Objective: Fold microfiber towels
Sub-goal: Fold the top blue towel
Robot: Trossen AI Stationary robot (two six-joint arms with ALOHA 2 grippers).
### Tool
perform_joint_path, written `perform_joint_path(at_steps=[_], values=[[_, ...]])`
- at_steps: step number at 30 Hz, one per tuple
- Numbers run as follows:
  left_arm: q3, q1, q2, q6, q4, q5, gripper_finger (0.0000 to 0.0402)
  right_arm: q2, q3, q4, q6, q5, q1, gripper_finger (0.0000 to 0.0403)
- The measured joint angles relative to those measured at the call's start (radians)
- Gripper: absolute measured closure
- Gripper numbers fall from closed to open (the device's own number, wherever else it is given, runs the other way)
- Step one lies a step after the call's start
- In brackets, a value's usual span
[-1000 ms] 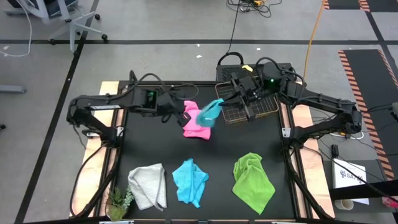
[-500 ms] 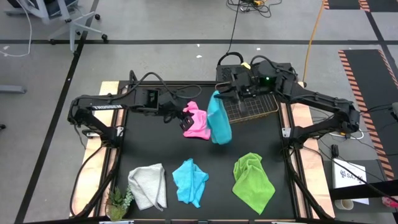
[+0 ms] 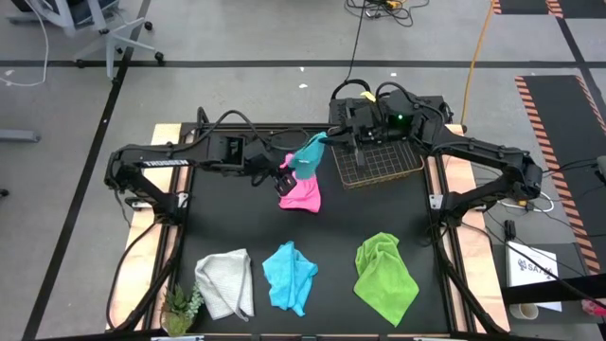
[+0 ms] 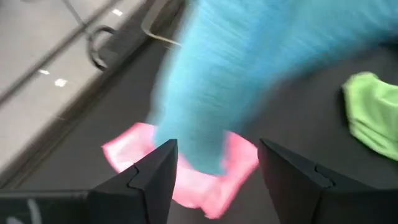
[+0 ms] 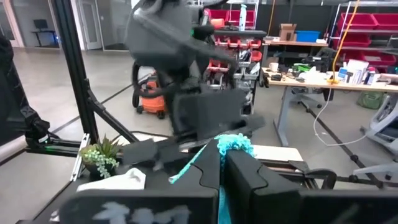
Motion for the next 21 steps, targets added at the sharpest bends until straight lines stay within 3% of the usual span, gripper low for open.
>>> perform_joint_path(at_steps=[3, 8, 16, 18, 21], values=[[0.0, 0.016, 0.011, 0.0, -0.001, -0.044, 0.0176, -0.002, 0.0, 0.002, 0.0, -0.001, 0.0, 0.0403], [0.001, 0.041, 0.026, -0.012, 0.021, 0.023, 0.0176, -0.002, 0.0, 0.001, 0.0, -0.002, 0.0, 0.0403], [0.0, 0.043, 0.051, 0.009, 0.044, 0.029, 0.0181, -0.002, 0.0, 0.001, 0.0, -0.002, 0.0, 0.0403], [0.0, 0.043, 0.058, 0.009, 0.046, 0.026, 0.0199, -0.002, 0.0, 0.001, -0.001, -0.002, 0.0, 0.0403], [0.0, 0.043, 0.061, 0.013, 0.04, 0.026, 0.0257, -0.002, 0.0, 0.0, 0.0, -0.002, 0.0, 0.0403]])
